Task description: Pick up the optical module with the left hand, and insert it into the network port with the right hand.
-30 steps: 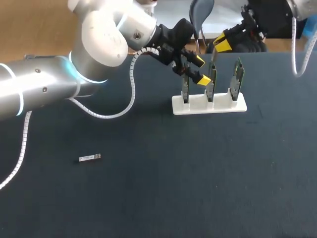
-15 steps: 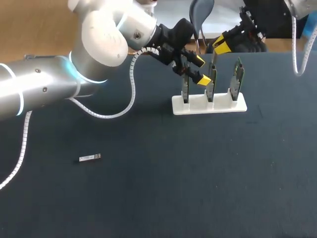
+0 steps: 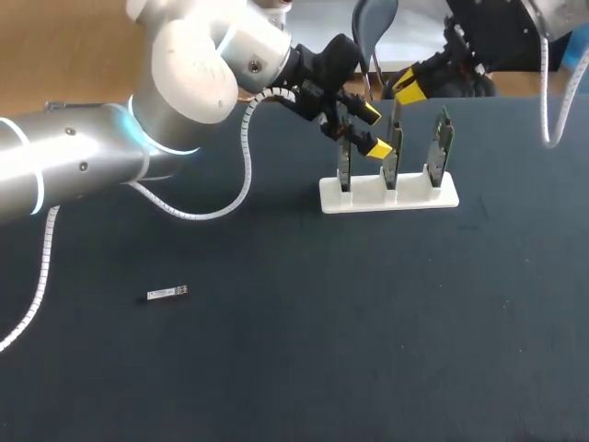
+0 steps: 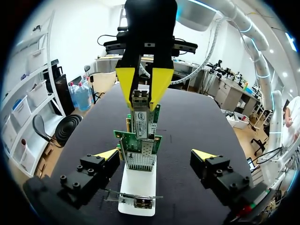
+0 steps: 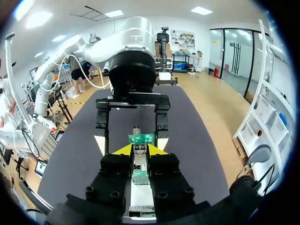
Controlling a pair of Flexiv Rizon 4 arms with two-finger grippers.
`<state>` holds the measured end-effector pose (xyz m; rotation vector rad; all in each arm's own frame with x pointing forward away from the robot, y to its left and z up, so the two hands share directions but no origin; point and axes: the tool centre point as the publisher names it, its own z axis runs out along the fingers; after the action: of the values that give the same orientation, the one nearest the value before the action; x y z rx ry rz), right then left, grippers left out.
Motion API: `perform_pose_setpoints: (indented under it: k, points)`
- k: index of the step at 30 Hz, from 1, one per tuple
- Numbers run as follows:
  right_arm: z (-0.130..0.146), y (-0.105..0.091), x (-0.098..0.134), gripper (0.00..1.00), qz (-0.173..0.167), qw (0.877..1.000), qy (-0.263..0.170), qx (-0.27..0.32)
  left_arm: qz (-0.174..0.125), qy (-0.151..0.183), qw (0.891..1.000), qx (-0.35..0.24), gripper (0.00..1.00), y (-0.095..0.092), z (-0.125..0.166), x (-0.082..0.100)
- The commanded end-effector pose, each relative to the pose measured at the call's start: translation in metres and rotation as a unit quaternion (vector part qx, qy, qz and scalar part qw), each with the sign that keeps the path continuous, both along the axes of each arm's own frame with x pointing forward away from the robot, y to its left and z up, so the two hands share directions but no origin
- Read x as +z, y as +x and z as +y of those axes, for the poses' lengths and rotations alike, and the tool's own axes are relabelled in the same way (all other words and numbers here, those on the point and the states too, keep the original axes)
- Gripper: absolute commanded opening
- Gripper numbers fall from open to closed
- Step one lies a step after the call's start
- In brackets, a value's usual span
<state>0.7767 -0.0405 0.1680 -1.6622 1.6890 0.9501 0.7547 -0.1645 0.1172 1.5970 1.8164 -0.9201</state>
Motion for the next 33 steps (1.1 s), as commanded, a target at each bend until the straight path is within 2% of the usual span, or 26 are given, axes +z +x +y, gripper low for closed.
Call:
perform_pose_setpoints:
  k: [1,17,33]
  points:
    - [0.001,-0.003,-0.003,0.0,-0.001,1.0,-0.002,-0.006,0.001,0.003,1.0,-0.001,1.0,0.001,-0.001,0.001]
    - [0.0,-0.006,0.007,0.0,-0.016,1.0,-0.001,0.0,0.001,0.003,1.0,-0.001,1.0,0.001,-0.001,0.001]
    - [-0.003,-0.009,0.002,0.0,-0.015,1.0,-0.014,-0.004,0.001,0.003,1.0,-0.001,1.0,0.001,-0.001,0.001]
